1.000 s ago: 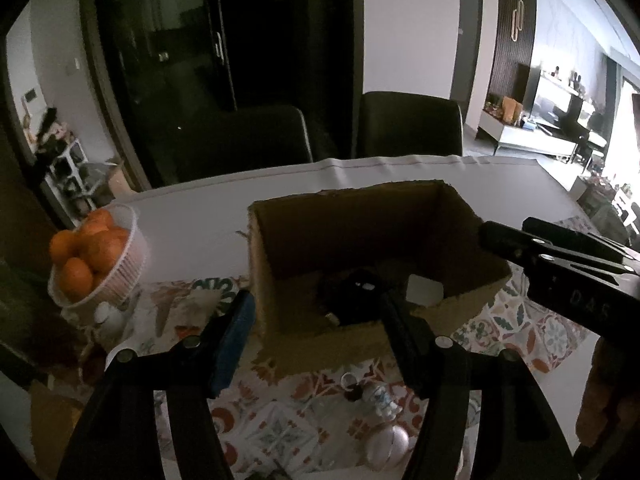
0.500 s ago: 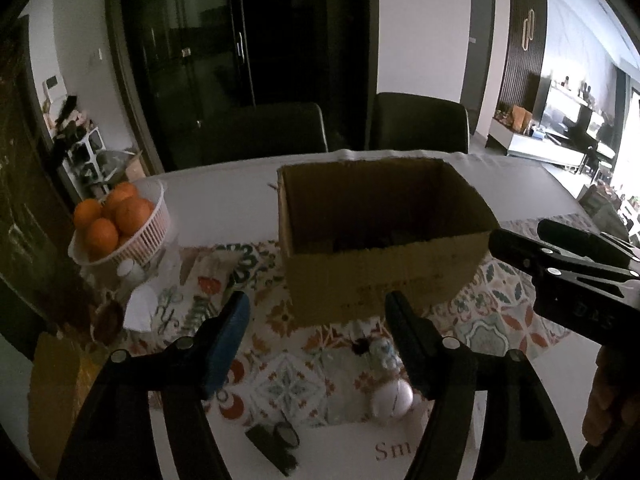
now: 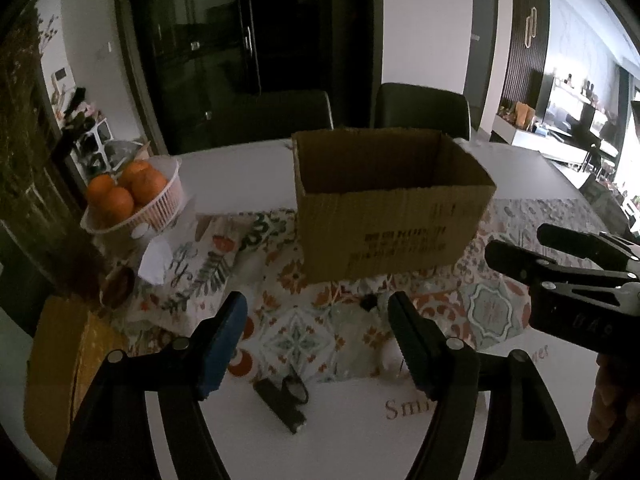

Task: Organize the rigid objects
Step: 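Move both grippers back from the box toward the remaining items on the table, then close the left gripper on the black flashlight while the right grasps the pink round device, then lift the black flashlight and pink device and carry both over the cardboard box, then open the left gripper to drop the flashlight into the box while the right drops the pink device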

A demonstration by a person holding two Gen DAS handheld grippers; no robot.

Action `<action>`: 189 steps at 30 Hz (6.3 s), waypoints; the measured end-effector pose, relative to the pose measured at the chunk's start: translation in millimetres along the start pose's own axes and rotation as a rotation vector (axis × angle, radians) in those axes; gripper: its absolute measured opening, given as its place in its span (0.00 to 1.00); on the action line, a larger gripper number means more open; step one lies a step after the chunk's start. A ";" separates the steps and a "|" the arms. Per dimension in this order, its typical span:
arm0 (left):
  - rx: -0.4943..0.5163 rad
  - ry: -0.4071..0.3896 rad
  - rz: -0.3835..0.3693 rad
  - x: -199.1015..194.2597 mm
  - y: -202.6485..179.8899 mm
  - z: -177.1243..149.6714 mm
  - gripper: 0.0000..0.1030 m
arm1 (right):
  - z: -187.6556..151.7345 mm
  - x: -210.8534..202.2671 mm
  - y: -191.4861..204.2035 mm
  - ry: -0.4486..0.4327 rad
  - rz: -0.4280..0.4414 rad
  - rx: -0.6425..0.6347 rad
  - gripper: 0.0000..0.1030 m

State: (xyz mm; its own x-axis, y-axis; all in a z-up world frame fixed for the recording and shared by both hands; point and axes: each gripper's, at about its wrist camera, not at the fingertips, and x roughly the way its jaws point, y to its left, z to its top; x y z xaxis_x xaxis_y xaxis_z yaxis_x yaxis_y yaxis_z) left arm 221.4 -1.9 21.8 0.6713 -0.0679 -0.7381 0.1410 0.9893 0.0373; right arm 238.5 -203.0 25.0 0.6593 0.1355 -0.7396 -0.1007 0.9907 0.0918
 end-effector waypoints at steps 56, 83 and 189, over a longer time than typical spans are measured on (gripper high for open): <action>-0.234 0.018 0.123 57.0 20.9 -128.6 0.81 | -140.4 50.5 15.5 -0.010 -0.044 -0.023 0.87; -0.245 0.083 0.136 113.8 33.7 -130.8 0.56 | -144.6 107.0 25.5 0.136 -0.065 -0.072 0.85; 0.023 -0.175 -0.135 74.4 -18.4 121.4 0.39 | 83.3 46.1 -34.7 -0.230 0.010 -0.020 0.73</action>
State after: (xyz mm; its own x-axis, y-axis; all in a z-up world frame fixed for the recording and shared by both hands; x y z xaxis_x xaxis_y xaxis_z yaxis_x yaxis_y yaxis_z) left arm 357.1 -40.8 48.0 0.7611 -0.2230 -0.6091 0.2533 0.9667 -0.0374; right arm 334.5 -230.0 43.3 0.8106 0.1475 -0.5668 -0.1216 0.9891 0.0836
